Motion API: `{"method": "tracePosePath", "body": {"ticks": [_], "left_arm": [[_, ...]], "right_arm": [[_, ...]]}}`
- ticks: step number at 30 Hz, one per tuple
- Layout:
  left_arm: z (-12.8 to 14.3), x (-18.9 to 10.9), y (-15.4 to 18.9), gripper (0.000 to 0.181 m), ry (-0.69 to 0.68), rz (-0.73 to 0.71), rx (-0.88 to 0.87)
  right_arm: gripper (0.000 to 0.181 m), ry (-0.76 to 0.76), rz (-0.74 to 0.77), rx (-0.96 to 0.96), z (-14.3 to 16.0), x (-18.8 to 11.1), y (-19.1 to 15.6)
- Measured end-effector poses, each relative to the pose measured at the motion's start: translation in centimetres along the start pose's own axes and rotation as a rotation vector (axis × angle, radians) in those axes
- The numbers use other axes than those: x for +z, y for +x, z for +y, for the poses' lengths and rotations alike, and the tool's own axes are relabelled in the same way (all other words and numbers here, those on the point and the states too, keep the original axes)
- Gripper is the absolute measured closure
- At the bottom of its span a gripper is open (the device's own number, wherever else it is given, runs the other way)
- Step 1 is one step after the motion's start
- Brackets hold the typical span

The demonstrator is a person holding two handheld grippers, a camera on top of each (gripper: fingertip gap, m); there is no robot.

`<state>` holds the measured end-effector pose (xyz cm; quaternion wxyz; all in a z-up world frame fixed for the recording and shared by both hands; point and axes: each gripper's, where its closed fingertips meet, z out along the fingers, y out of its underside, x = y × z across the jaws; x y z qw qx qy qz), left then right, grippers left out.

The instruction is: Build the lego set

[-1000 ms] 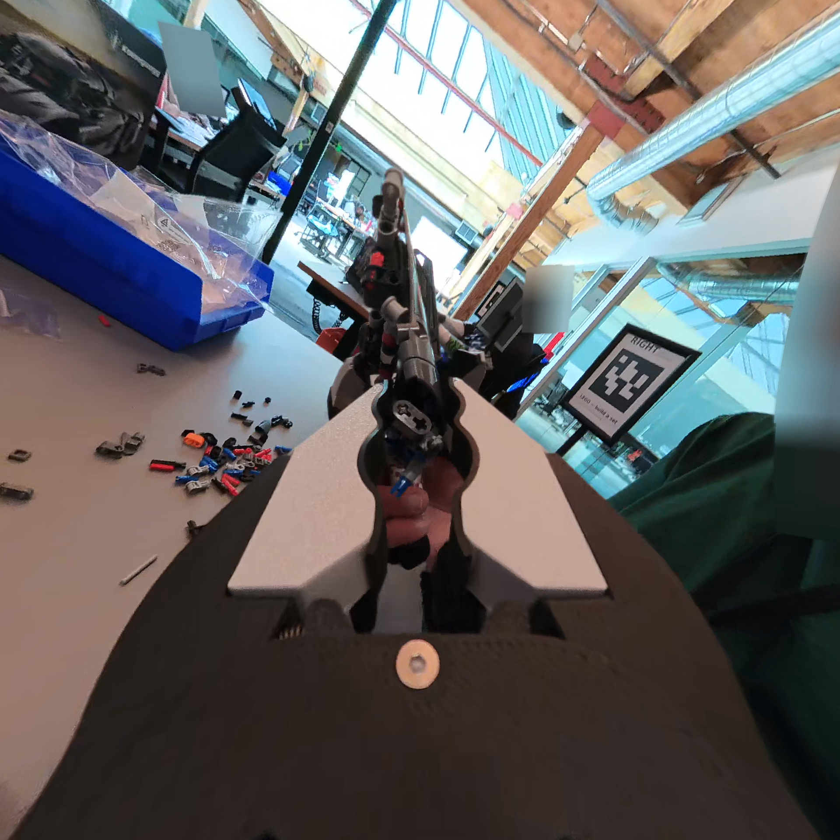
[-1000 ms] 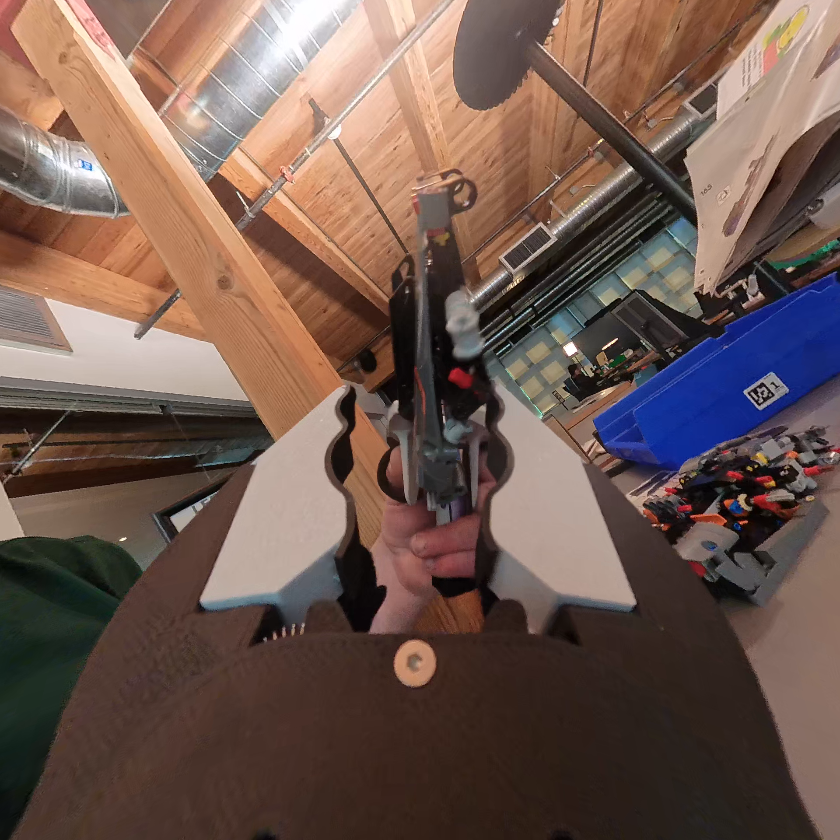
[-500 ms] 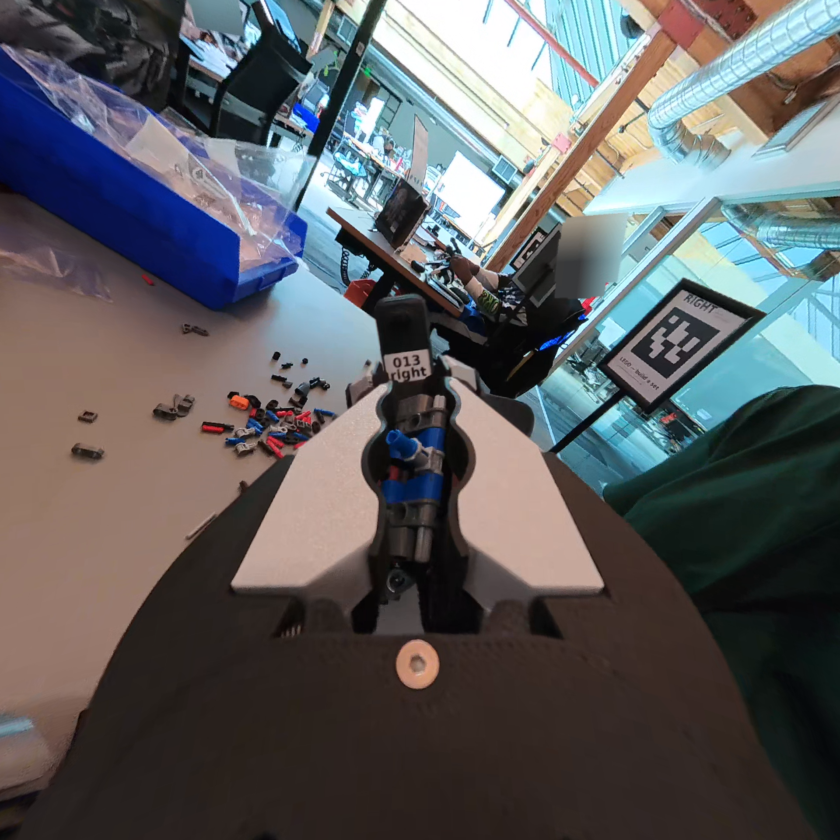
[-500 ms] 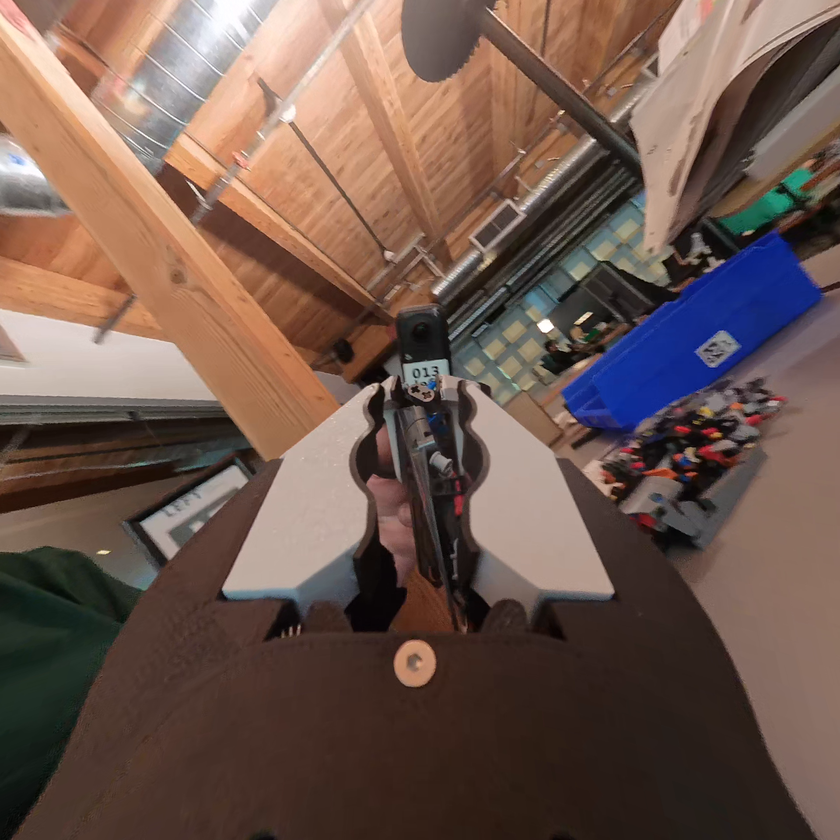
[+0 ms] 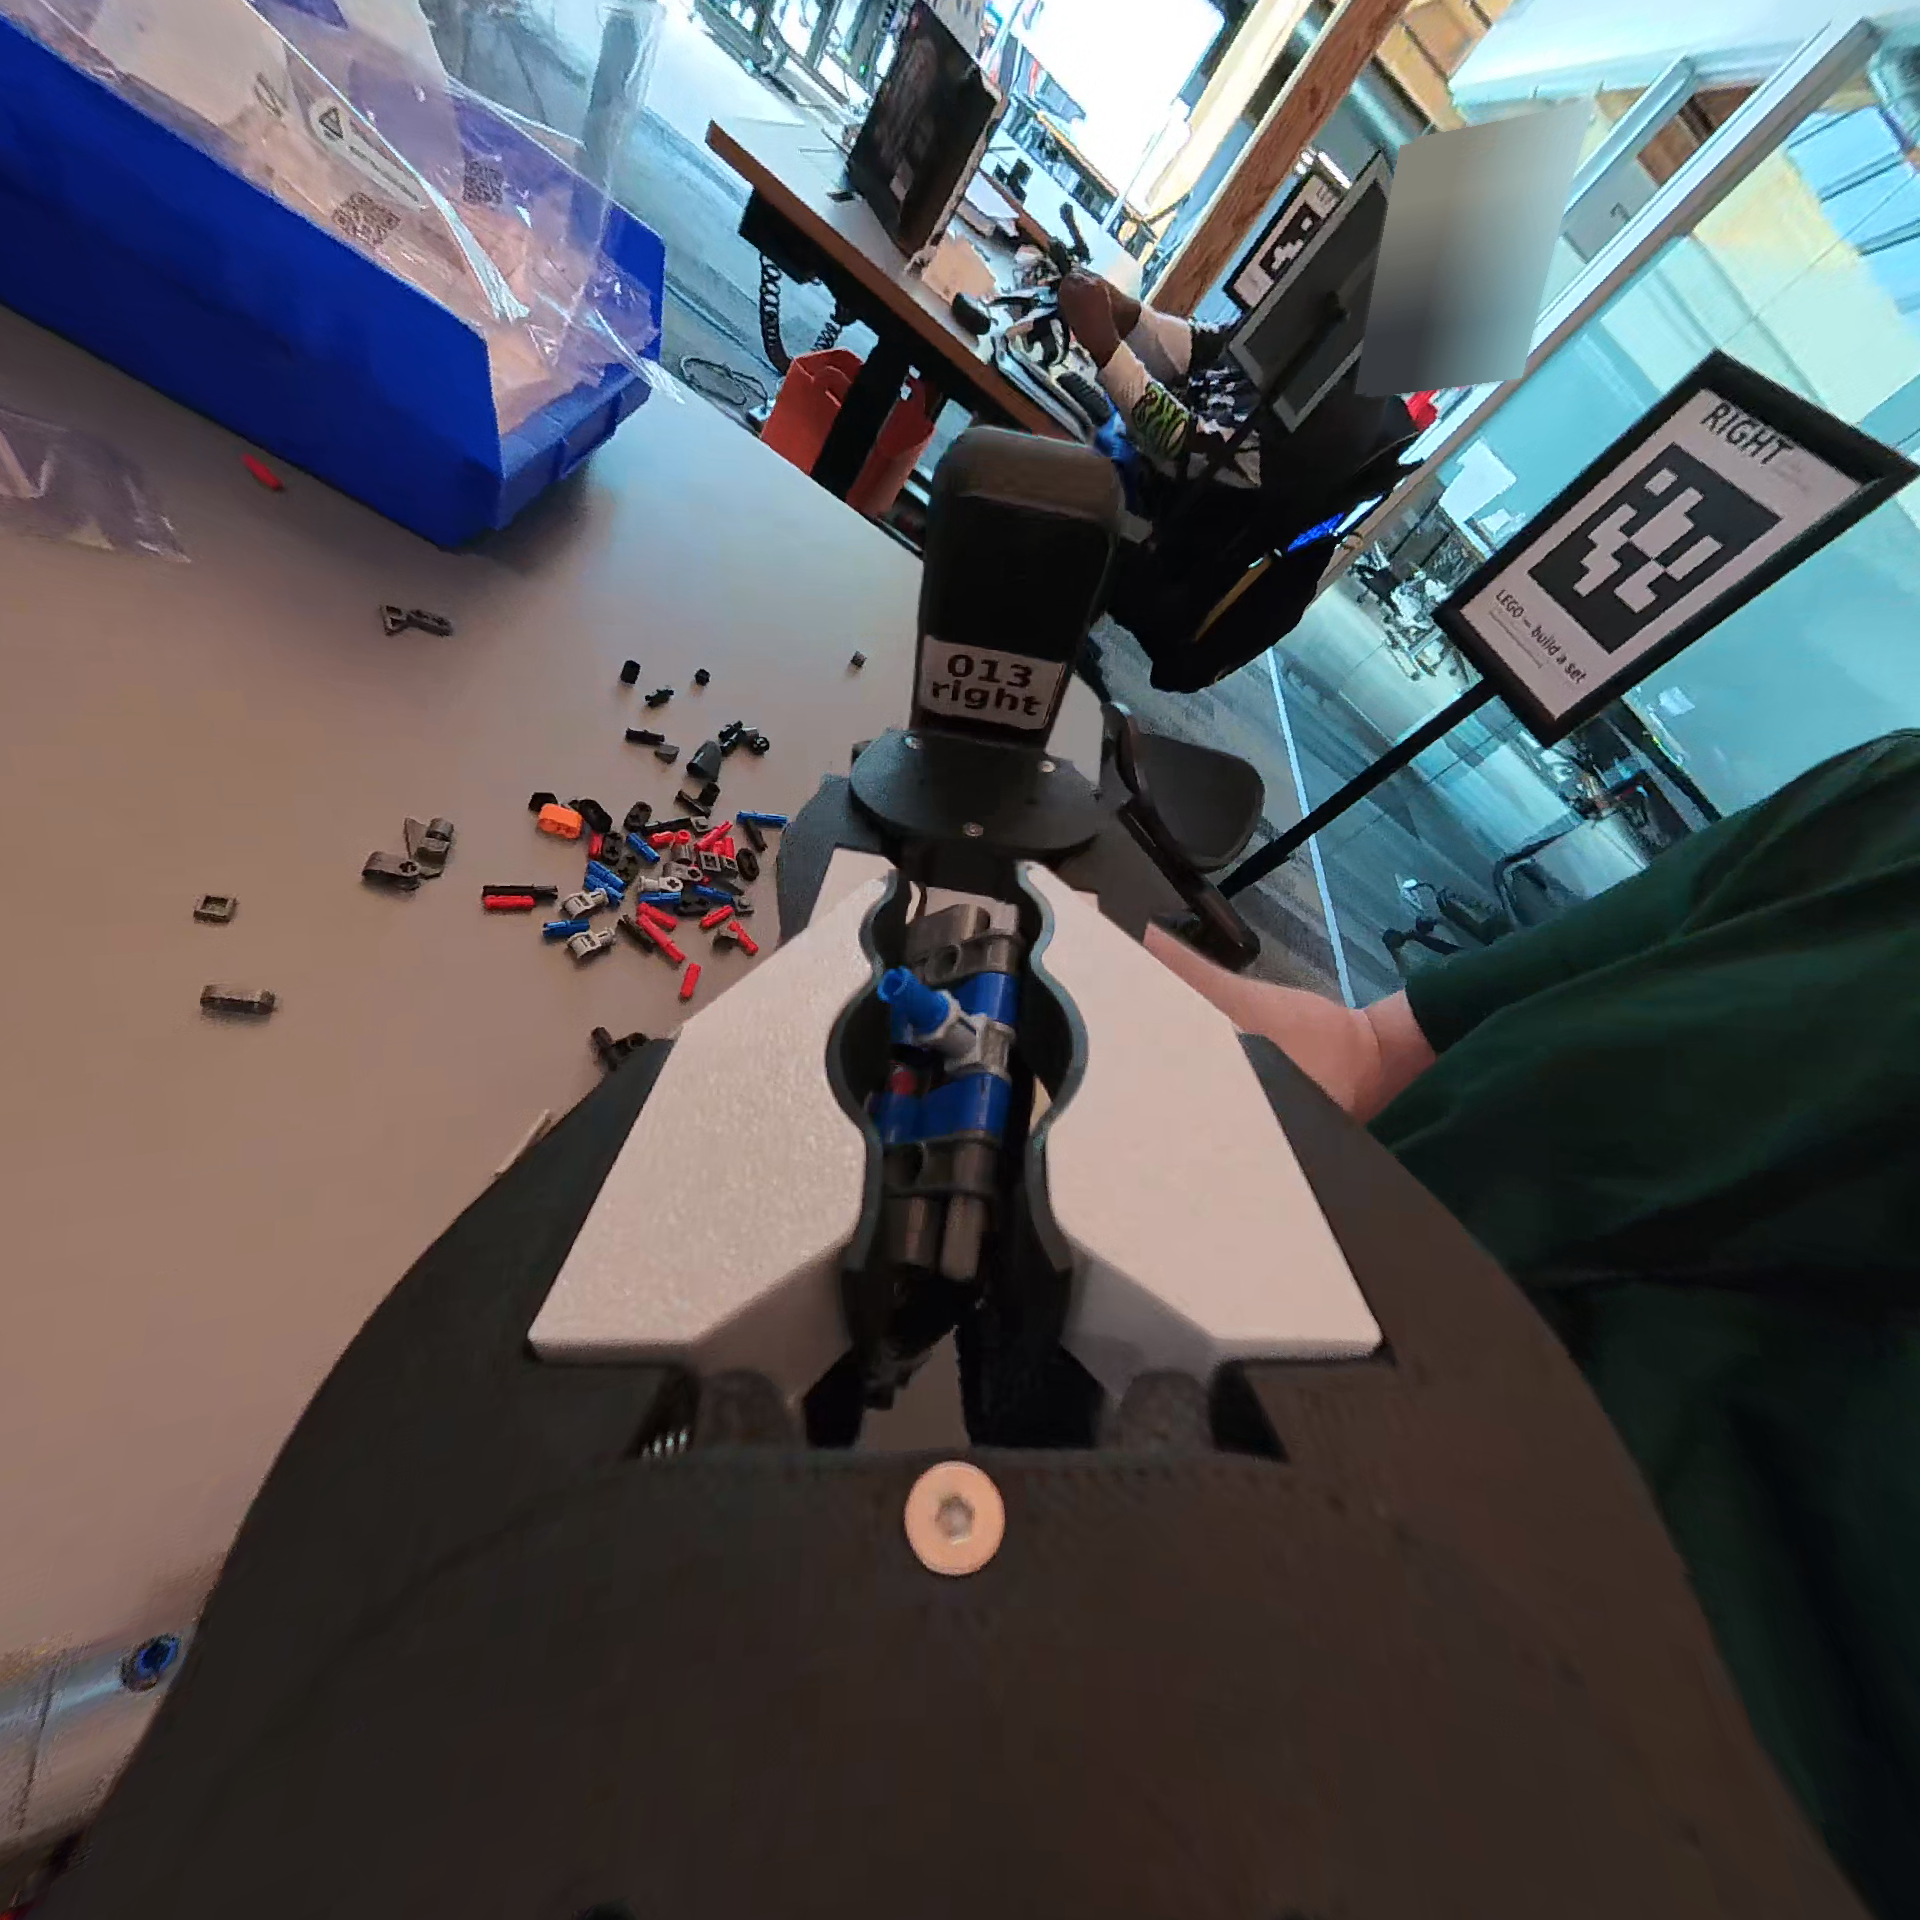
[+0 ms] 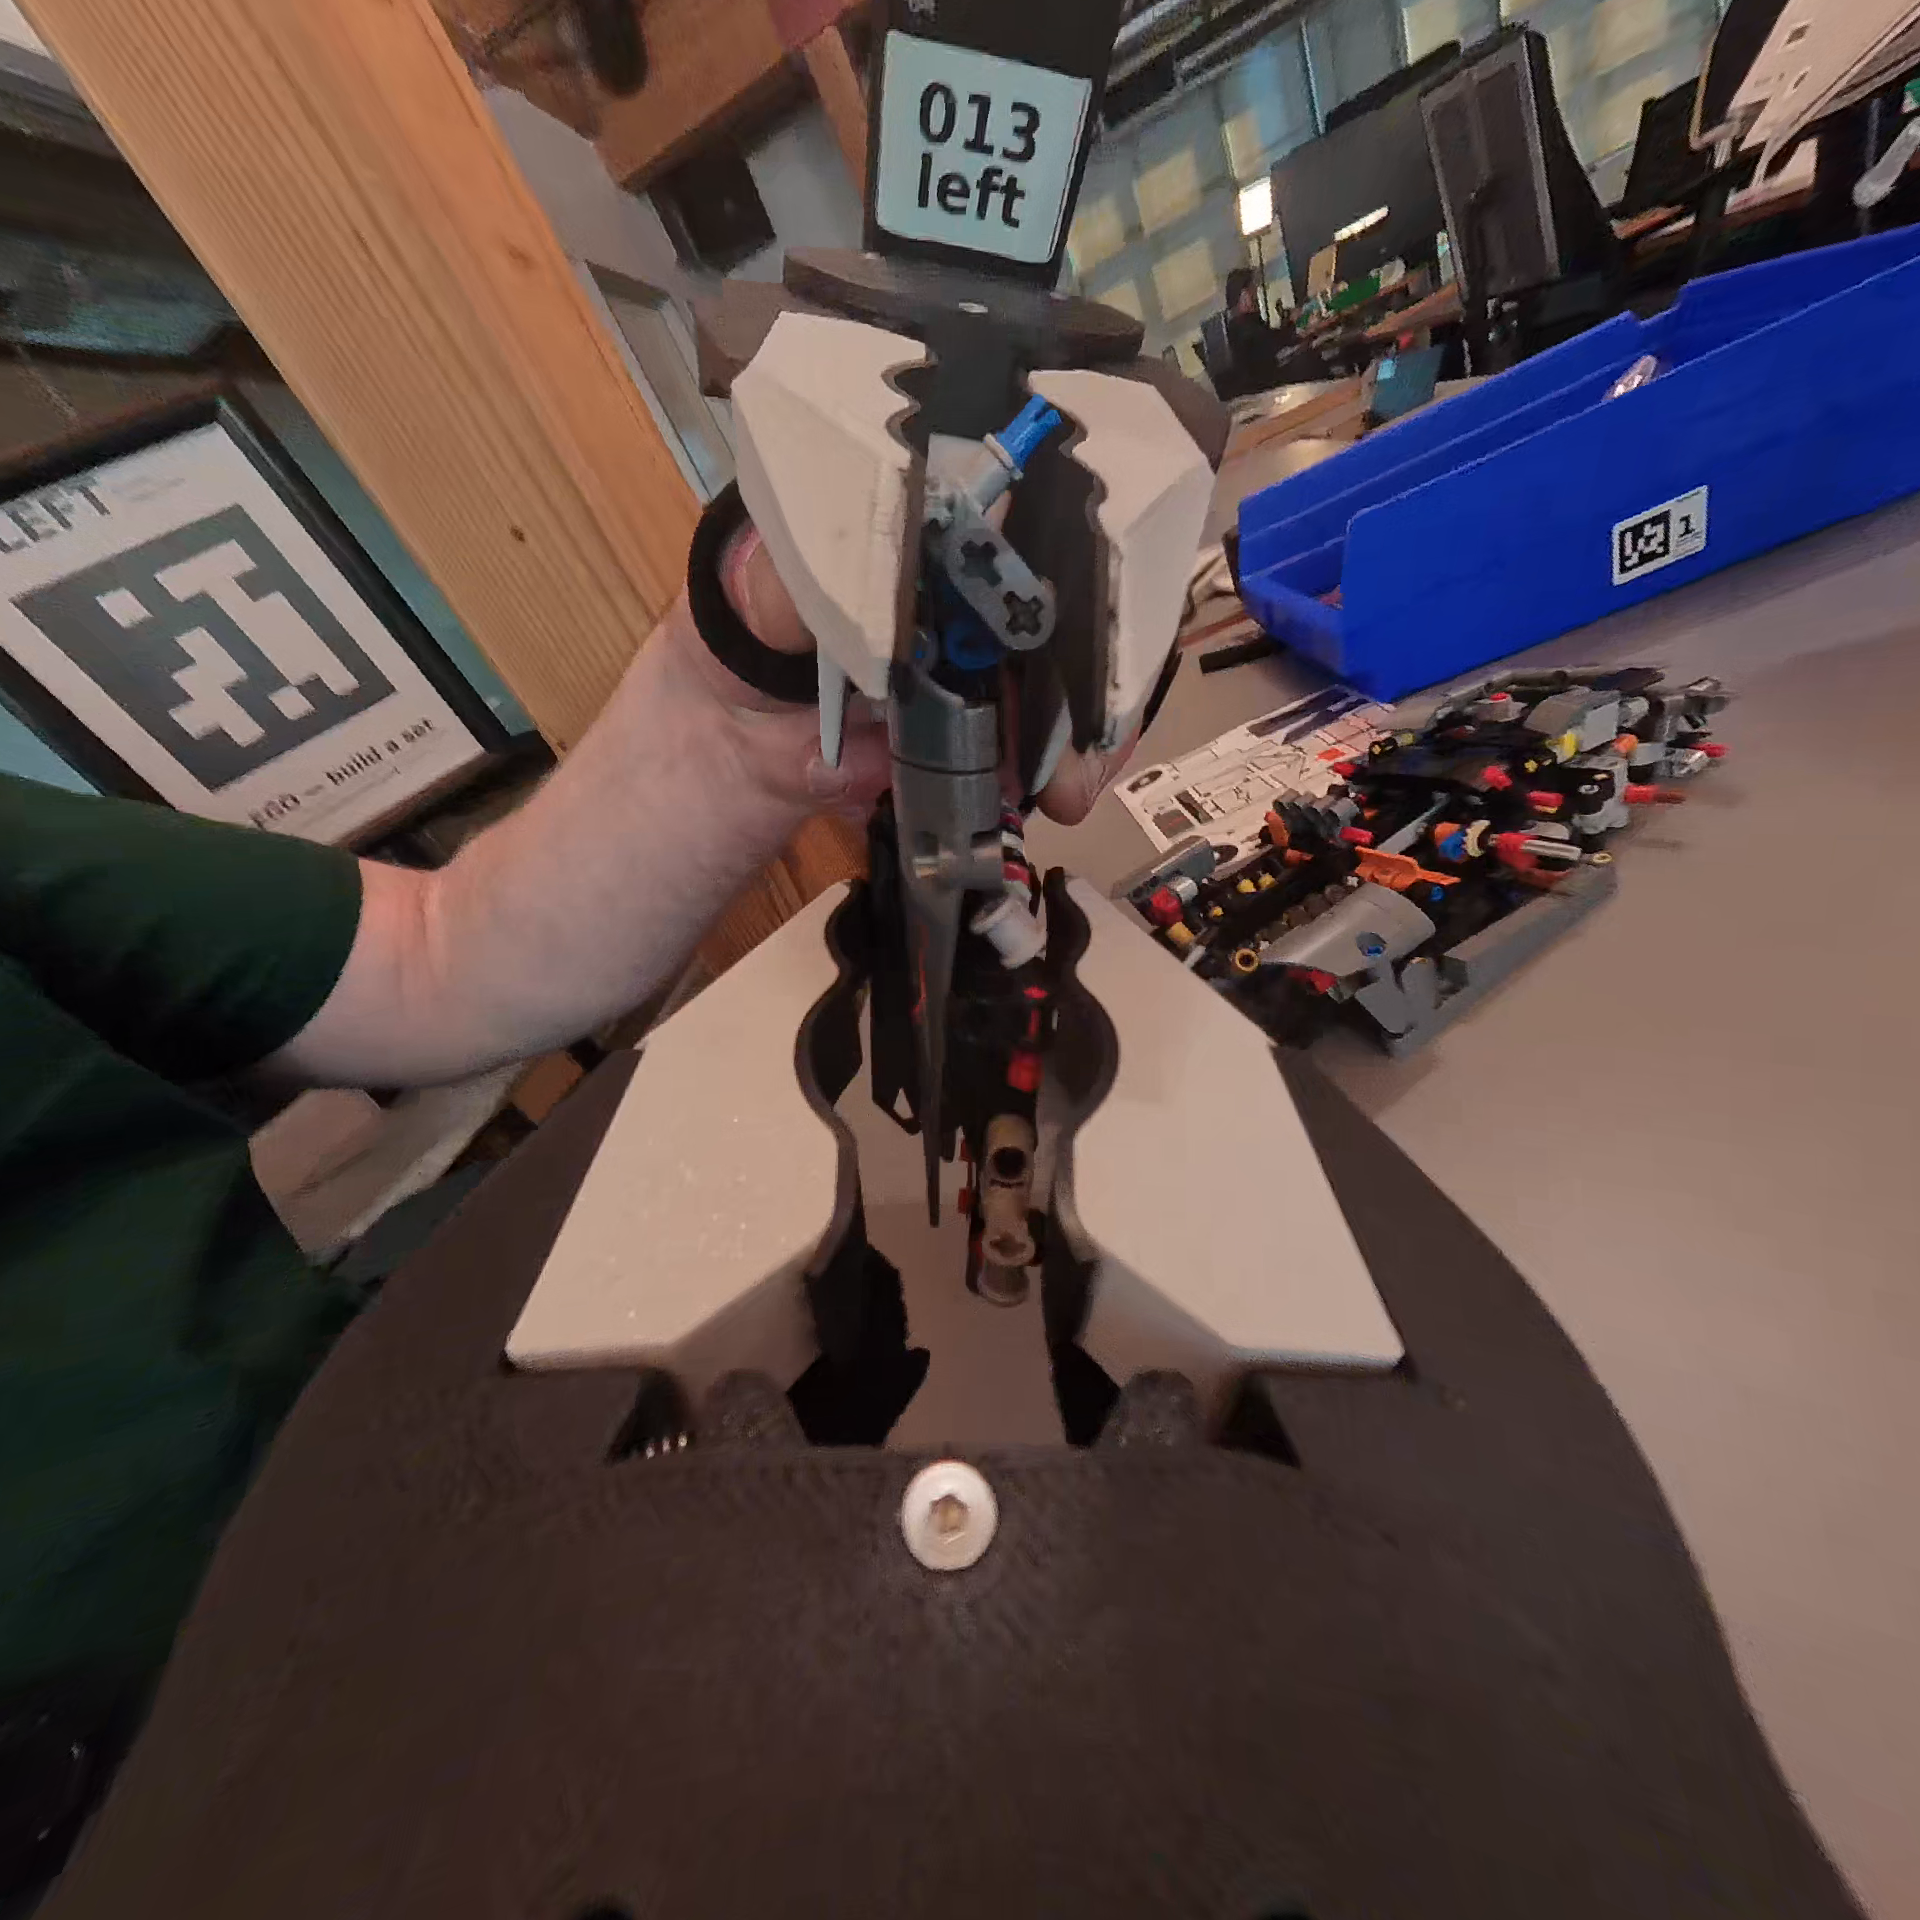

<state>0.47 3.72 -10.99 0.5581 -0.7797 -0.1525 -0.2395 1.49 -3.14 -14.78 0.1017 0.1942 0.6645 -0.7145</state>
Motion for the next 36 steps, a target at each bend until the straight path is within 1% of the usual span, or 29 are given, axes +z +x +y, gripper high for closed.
{"method": "tracePosePath", "body": {"ticks": [2,4,5,7,9,12,15,18,21,25,26,28,30,32,34,36], "left_arm": [[-0.6,-0.1,-0.4,0.164,0.004,-0.024,0.0],[-1.5,-0.6,-0.6,0.147,0.031,-0.05,0.018],[-2.2,-1.1,-0.4,0.142,0.055,-0.054,0.032],[-3.5,-2.4,0.5,0.139,0.122,-0.052,0.083],[-4.1,-3.8,1.1,0.138,0.176,-0.08,0.131],[-4.2,-5.6,2.4,0.132,0.259,-0.061,0.167],[-2.8,-5.9,3.0,0.131,0.238,-0.066,0.22],[-1.9,-5.5,3.8,0.135,0.224,-0.043,0.275],[-1.3,-4.9,4.6,0.153,0.206,-0.019,0.313],[-1.4,-5.4,4.7,0.158,0.25,-0.003,0.287],[-1.5,-5.6,4.8,0.158,0.268,0.011,0.271],[-1.8,-6.3,5.1,0.159,0.319,0.039,0.256],[-2.1,-7.3,5.7,0.159,0.374,0.088,0.234],[-2.5,-8.7,7.0,0.159,0.441,0.163,0.274],[-2.7,-10.2,9.1,0.159,0.515,0.278,0.336],[-2.4,-11.0,10.7,0.159,0.536,0.363,0.409]], "right_arm": [[0.152,0.063,-0.045,0.055,-0.6,-0.1,-0.1],[0.155,0.118,-0.078,0.111,-1.2,-0.4,0.0],[0.155,0.134,-0.077,0.119,-1.4,-0.5,0.2],[0.156,0.173,-0.09,0.109,-2.0,-0.8,0.0],[0.156,0.208,-0.074,0.071,-2.7,-1.1,0.0],[0.157,0.225,-0.033,-0.035,-3.5,-1.4,-0.5],[0.157,0.251,-0.034,-0.147,-4.5,-1.4,-1.8],[0.157,0.214,-0.044,-0.258,-4.6,-0.8,-3.2],[0.156,0.167,-0.051,-0.254,-4.3,0.0,-3.6],[0.155,0.164,-0.095,-0.193,-4.5,0.5,-4.1],[0.153,0.176,-0.099,-0.188,-4.8,0.5,-4.2],[0.137,0.217,-0.095,-0.17,-5.7,0.5,-4.3],[0.132,0.226,-0.069,-0.191,-6.2,0.4,-4.4],[0.133,0.194,-0.029,-0.264,-6.2,0.6,-5.0],[0.137,0.14,-0.035,-0.336,-5.9,1.4,-6.7],[0.144,0.091,-0.015,-0.422,-5.7,2.5,-8.4]]}}
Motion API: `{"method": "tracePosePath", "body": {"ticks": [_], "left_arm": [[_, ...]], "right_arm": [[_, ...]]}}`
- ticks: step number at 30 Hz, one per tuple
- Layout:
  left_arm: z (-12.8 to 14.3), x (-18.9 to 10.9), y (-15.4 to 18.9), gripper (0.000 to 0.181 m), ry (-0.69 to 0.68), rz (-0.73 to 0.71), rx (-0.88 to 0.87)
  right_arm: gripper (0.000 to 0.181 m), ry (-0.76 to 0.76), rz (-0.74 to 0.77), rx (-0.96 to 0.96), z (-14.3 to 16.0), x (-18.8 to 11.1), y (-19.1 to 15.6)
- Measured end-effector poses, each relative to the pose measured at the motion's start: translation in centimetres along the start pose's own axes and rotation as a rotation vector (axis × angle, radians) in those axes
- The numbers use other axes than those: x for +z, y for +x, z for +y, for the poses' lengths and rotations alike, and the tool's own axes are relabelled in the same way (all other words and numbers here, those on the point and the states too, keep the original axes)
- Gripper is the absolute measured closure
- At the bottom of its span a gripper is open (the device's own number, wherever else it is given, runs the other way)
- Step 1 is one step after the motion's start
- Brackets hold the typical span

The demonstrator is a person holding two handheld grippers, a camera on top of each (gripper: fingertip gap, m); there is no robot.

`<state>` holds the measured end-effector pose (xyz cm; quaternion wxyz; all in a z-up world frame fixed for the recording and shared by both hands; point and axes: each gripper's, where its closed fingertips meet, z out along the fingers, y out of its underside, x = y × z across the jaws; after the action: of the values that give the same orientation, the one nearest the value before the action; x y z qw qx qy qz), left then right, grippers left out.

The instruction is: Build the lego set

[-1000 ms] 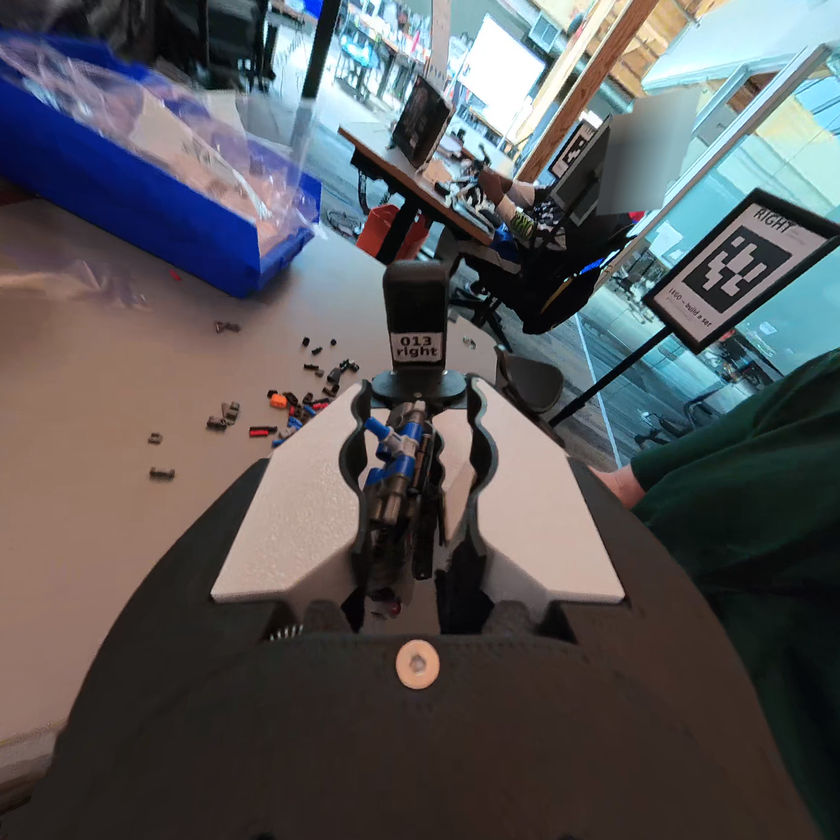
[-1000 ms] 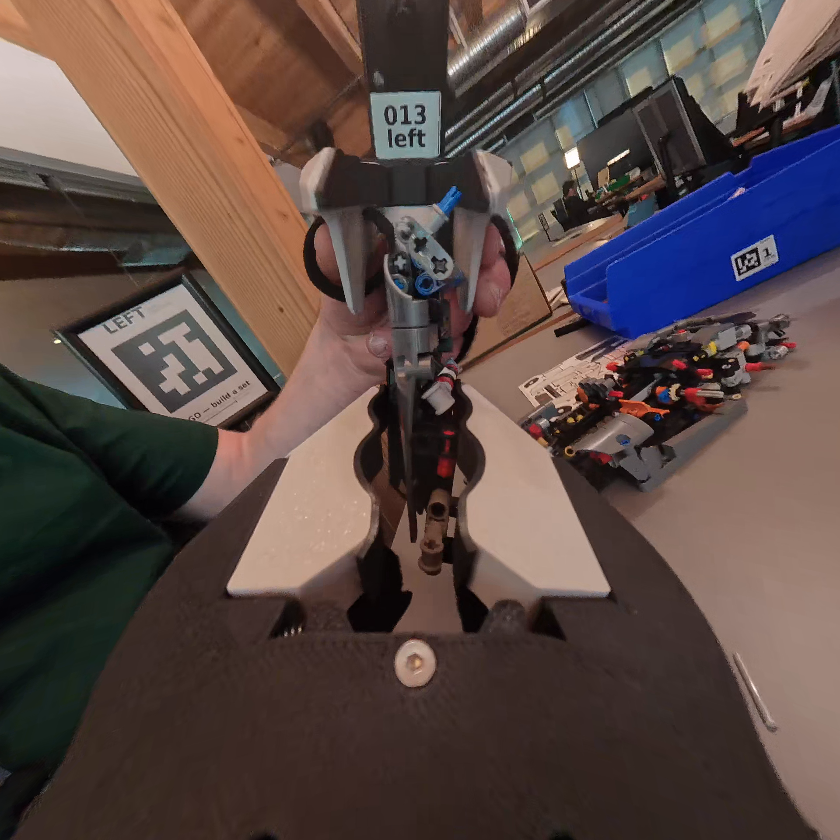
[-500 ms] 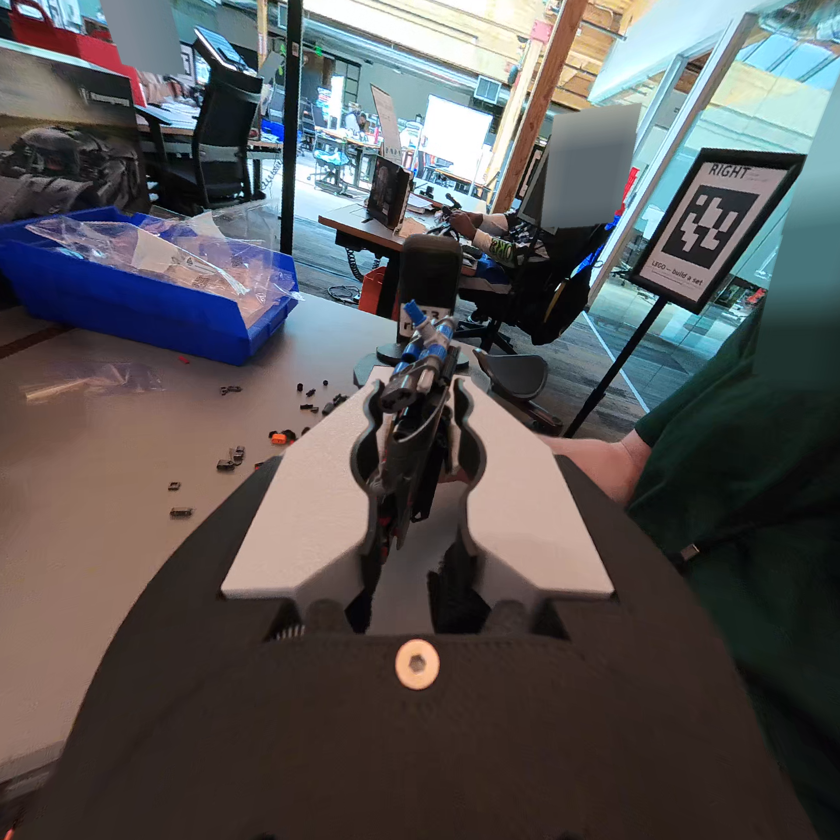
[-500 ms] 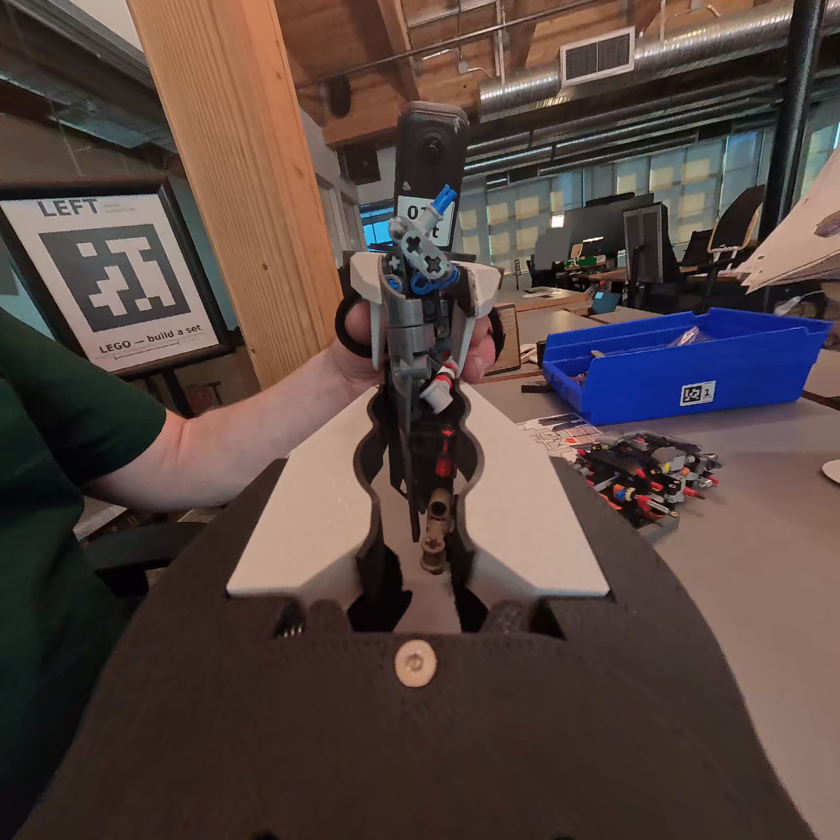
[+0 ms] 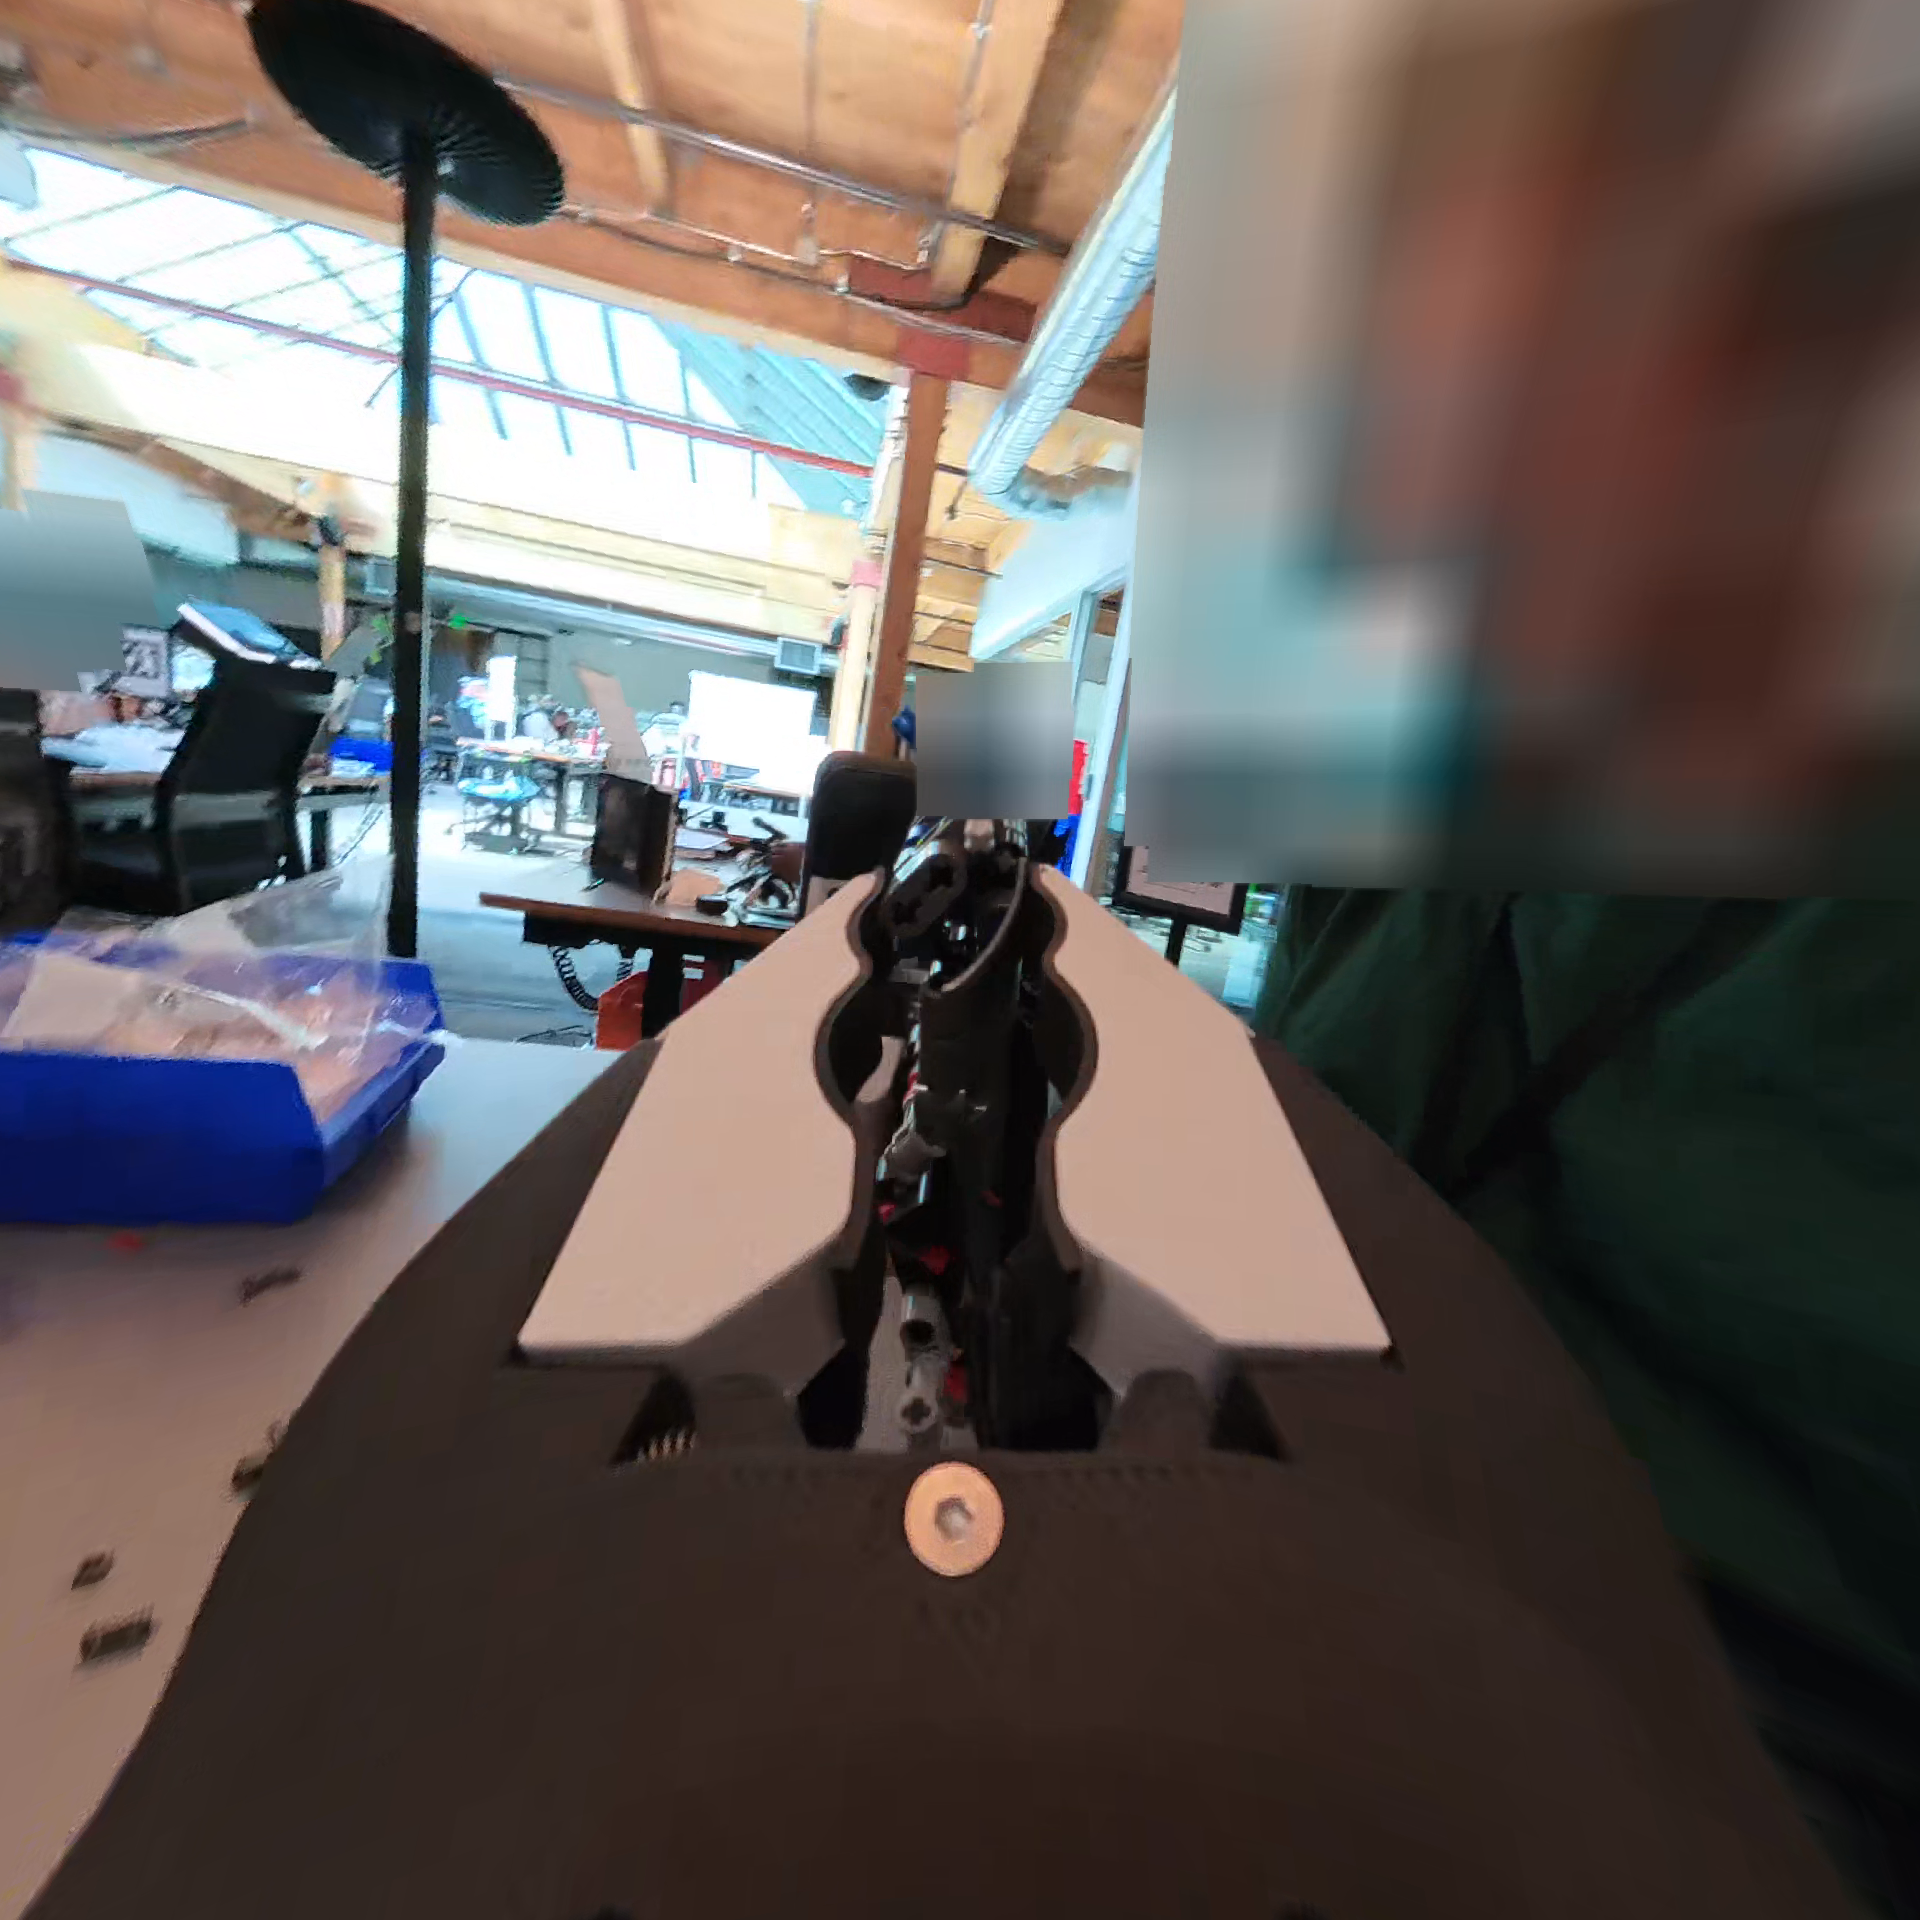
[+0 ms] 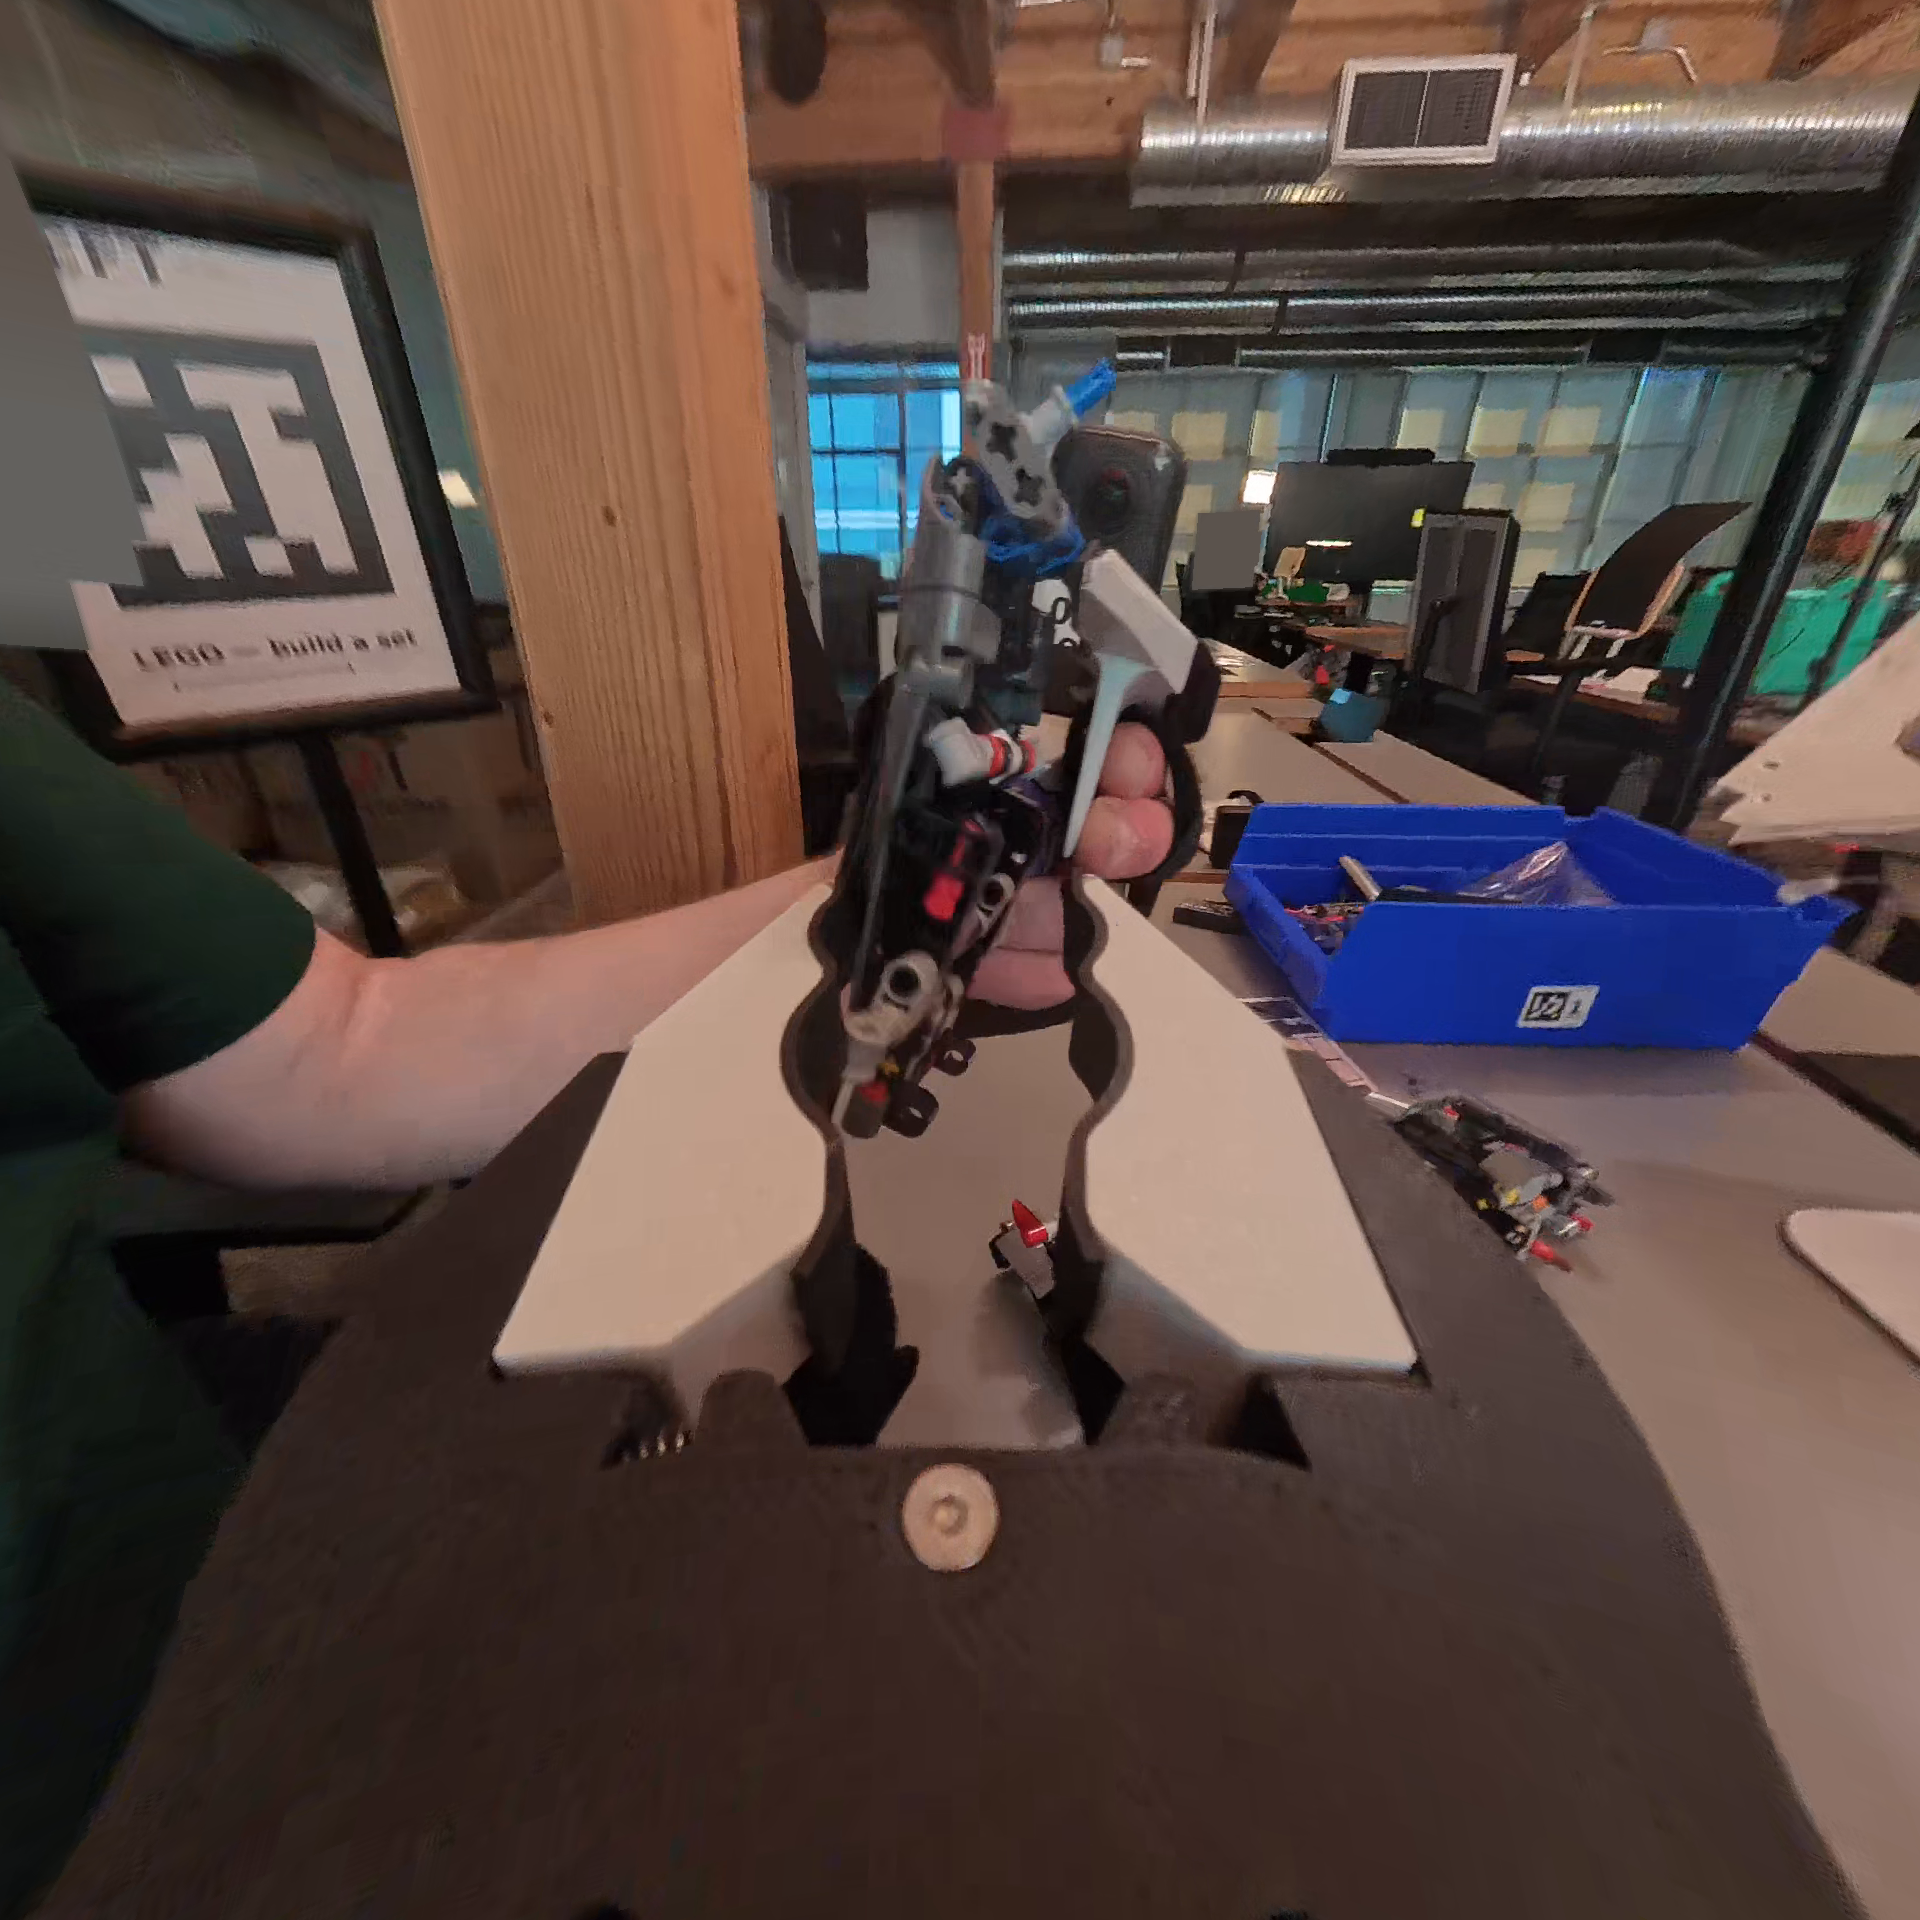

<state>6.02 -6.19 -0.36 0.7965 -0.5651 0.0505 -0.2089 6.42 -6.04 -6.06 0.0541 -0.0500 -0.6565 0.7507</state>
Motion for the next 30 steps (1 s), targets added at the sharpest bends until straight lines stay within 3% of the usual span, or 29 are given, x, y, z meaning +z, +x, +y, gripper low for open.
{"method": "tracePosePath", "body": {"ticks": [6,13,18,24,30], "left_arm": [[0.5,0.5,3.0,0.16,-0.068,0.121,0.114],[1.1,0.9,2.6,0.158,-0.133,0.094,0.152],[0.4,0.6,1.0,0.139,-0.166,-0.065,0.214],[0.7,-0.4,0.4,0.128,-0.365,-0.311,0.364],[2.8,-0.9,-1.1,0.089,-0.553,-0.623,0.499]], "right_arm": [[0.152,-0.104,0.12,-0.224,0.0,2.9,-2.3],[0.156,-0.096,0.189,-0.306,0.5,2.8,-1.5],[0.158,-0.155,0.352,-0.493,0.1,1.7,0.0],[0.158,-0.353,0.566,-0.851,0.2,0.2,1.8],[0.159,-0.379,0.624,-0.922,0.7,0.3,2.3]]}}
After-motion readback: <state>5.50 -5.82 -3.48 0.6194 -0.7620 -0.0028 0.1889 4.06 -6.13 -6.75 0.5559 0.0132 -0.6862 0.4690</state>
